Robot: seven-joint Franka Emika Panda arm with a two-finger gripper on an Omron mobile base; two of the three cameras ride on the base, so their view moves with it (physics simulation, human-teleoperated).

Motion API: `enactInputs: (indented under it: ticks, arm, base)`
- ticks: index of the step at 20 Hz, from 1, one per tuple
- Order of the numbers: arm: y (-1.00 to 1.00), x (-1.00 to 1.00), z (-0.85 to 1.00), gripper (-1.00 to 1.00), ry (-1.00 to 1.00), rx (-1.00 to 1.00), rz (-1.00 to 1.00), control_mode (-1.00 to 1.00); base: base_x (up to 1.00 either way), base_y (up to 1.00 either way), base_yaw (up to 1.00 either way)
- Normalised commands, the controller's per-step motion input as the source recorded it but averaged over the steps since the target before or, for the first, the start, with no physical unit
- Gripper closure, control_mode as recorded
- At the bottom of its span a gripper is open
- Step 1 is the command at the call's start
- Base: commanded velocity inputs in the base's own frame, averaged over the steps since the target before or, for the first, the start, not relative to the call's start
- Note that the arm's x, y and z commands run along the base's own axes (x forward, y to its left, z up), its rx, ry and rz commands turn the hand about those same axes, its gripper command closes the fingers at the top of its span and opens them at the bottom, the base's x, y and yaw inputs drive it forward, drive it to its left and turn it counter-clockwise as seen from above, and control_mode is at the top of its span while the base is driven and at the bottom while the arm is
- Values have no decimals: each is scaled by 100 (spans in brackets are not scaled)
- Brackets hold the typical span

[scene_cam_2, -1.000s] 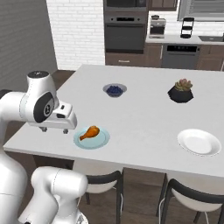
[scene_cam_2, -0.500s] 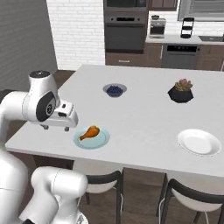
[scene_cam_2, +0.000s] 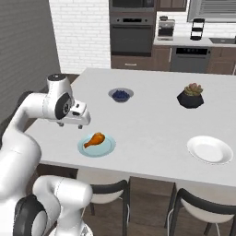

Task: Pick the chicken drumstick and corn from their plates and place them in the bowl. Then put the bowl in the fridge.

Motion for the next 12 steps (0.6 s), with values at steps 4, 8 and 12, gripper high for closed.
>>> enactInputs:
  ticks: [4,8,12]
  arm:
    - [-20,100,-72,-100,2,0,-46,-100]
    - [-17,95,-82,-100,3,0,-55,-100]
    - [-8,90,-58,-100,6,4,-39,-100]
  base:
    - [0,0,0]
    - [0,0,0]
    - [0,0,0]
